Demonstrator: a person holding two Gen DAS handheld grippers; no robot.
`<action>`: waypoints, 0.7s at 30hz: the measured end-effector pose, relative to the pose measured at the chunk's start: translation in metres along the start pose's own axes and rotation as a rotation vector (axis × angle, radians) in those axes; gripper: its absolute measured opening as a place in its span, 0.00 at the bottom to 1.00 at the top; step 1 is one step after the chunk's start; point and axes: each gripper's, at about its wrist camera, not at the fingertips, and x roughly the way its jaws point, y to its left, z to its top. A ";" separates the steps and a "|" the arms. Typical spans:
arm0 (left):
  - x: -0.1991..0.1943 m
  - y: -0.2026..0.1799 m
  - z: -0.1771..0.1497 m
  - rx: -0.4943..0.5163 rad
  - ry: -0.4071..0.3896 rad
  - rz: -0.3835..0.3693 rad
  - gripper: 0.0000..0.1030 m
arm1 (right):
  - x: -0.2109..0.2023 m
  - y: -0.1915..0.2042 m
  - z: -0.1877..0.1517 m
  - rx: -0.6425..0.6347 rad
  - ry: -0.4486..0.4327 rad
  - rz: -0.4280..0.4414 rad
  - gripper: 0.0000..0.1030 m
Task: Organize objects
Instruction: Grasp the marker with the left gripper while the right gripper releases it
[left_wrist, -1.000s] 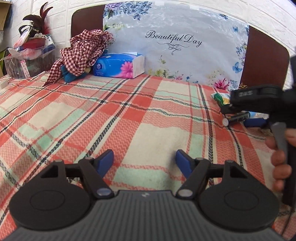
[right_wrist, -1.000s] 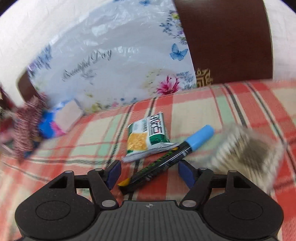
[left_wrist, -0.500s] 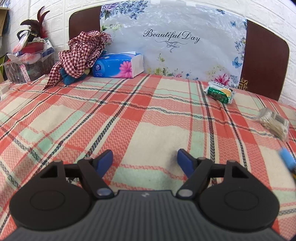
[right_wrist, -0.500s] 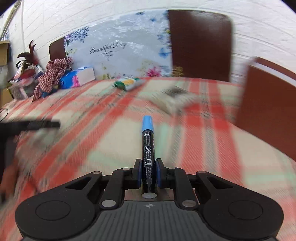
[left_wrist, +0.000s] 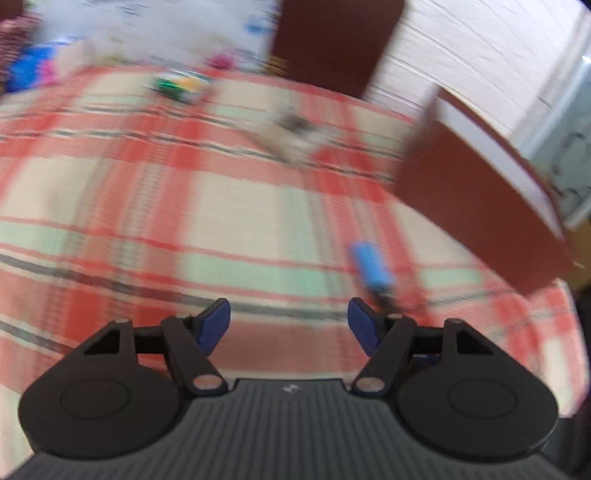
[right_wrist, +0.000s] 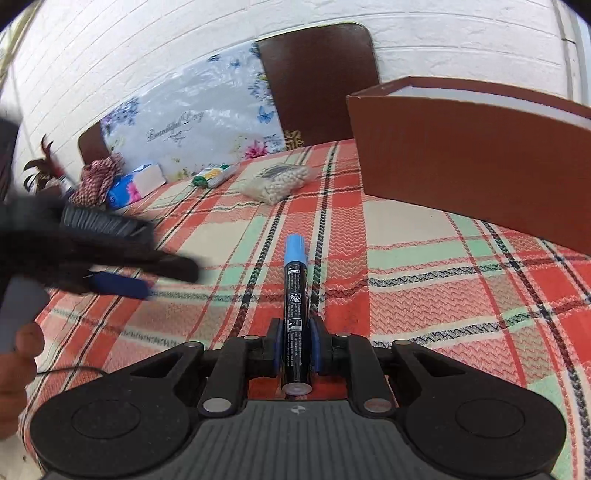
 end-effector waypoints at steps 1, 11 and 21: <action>0.002 -0.014 0.000 0.017 0.016 -0.015 0.69 | -0.003 0.000 -0.002 -0.015 -0.001 0.002 0.14; 0.035 -0.065 -0.014 0.109 0.083 0.060 0.40 | -0.025 -0.003 -0.018 -0.121 -0.030 0.017 0.15; -0.004 -0.125 0.017 0.249 -0.090 -0.011 0.23 | -0.055 -0.008 0.004 -0.176 -0.300 -0.066 0.16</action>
